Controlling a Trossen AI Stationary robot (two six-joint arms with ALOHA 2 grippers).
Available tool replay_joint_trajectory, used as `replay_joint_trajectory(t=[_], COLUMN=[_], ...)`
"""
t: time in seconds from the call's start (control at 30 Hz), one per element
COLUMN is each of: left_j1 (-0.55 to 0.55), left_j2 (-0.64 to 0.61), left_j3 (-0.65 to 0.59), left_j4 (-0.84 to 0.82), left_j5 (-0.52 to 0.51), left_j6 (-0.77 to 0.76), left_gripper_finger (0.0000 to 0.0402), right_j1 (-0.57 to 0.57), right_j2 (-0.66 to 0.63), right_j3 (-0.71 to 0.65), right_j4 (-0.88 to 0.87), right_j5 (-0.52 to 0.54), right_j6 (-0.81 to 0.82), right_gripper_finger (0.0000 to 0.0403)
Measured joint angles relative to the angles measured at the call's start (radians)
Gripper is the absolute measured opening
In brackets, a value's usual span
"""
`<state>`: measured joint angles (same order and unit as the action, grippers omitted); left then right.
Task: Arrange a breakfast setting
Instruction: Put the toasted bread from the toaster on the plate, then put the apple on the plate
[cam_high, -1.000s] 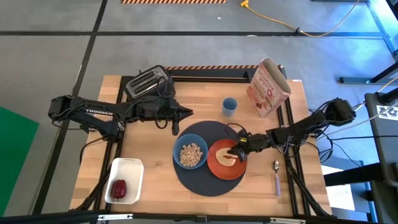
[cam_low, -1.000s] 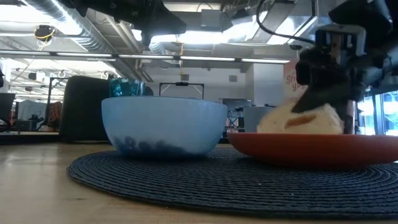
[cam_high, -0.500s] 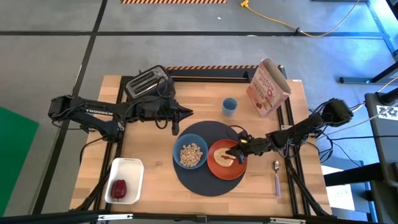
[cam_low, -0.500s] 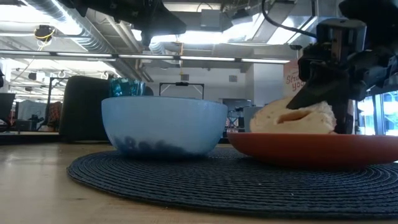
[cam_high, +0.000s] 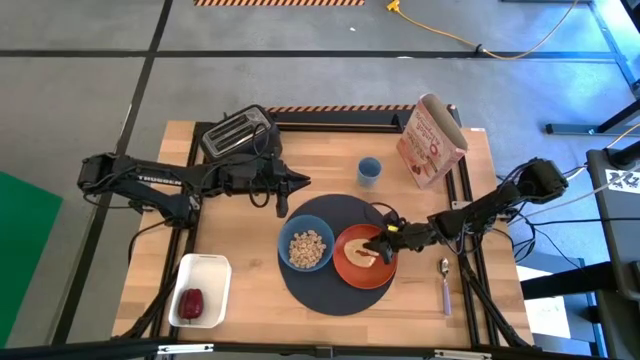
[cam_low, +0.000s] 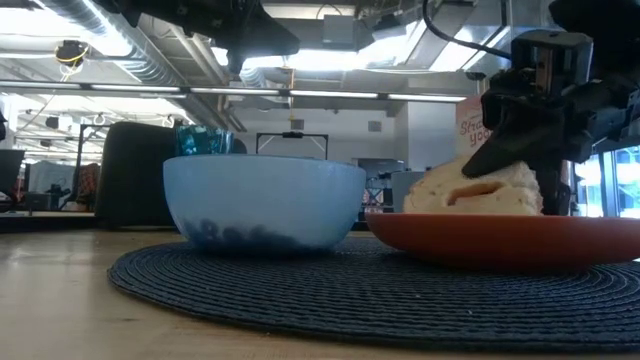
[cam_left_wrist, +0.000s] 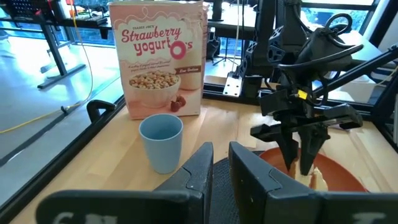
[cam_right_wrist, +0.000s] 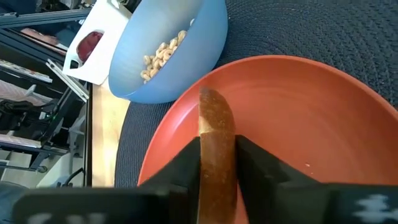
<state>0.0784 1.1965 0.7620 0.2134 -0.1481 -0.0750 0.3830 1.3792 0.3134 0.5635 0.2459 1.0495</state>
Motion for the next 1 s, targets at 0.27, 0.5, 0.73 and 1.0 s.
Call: replay_joint_trajectory(t=[0.27, 0.5, 0.73, 1.0], left_j1=[0.0, 0.0, 0.0, -0.043], left_j2=[0.0, 0.0, 0.0, -0.049], left_j3=[0.0, 0.0, 0.0, 0.02], left_j4=[-0.001, -0.019, -0.042, -0.212], left_j5=[0.0, -0.003, -0.018, -0.02], left_j6=[0.0, 0.032, 0.06, 0.087], left_gripper_finger=[0.0046, 0.0046, 0.0046, 0.0046], right_j1=[0.024, 0.023, 0.026, 0.095], right_j2=[0.0, -0.02, -0.088, -0.115], right_j3=[0.02, 0.022, 0.048, 0.23], right_j4=[-0.02, -0.012, 0.008, -0.097], right_j5=[0.014, 0.084, 0.103, 0.236], right_j6=[0.012, -0.08, -0.268, -0.693], right_gripper_finger=[0.0212, 0.0224, 0.0224, 0.0224])
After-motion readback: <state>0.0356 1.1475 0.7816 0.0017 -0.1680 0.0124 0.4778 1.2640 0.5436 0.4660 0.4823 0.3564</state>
